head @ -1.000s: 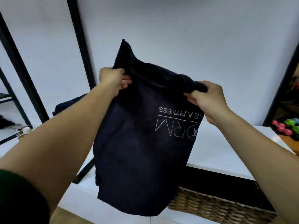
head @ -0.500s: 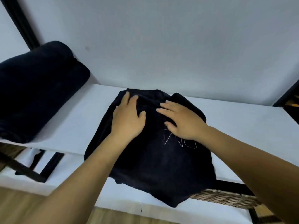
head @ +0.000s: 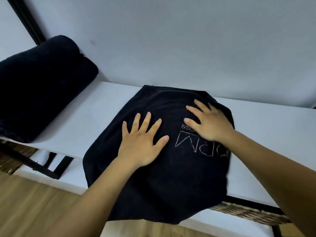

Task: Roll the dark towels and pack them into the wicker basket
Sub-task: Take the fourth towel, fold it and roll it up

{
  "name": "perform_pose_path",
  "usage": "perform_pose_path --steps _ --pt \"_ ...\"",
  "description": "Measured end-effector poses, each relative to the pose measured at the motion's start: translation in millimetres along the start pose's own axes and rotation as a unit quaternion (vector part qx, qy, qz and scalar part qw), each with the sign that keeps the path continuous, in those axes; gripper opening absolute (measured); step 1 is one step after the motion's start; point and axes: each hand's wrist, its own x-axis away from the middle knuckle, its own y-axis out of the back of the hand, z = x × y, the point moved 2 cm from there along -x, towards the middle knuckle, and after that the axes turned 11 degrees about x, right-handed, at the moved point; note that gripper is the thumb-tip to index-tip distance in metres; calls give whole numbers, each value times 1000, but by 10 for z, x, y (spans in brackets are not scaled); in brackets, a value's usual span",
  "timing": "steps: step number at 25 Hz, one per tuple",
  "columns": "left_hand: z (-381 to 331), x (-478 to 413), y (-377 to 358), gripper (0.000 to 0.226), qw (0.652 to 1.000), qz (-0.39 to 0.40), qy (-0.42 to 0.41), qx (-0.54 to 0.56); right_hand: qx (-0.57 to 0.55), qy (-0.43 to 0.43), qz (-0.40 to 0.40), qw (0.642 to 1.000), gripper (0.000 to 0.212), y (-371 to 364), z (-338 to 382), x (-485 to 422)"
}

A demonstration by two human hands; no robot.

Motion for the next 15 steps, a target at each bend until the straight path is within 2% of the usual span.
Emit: perform_pose_path --steps 4,7,9,10,12,14,15 --pt "-286 -448 -1 60 1000 -1 24 13 -59 -81 1 995 73 -139 -548 481" --pt "-498 -628 -40 59 999 -8 33 -1 -52 -98 17 994 69 -215 -751 801" --pt "-573 -652 -72 59 999 -15 29 -7 -36 -110 -13 993 66 -143 -764 897" --pt "-591 -653 -73 59 999 -16 28 -11 -31 -91 -60 994 63 -78 -716 897" --pt "-630 -616 -57 59 1000 -16 9 0 -40 13 -126 991 58 54 -496 849" --pt "-571 -437 8 60 999 -36 -13 33 -54 117 -90 988 56 88 -216 689" --pt "-492 -294 41 61 997 -59 -16 51 -42 140 -59 988 57 98 -126 565"
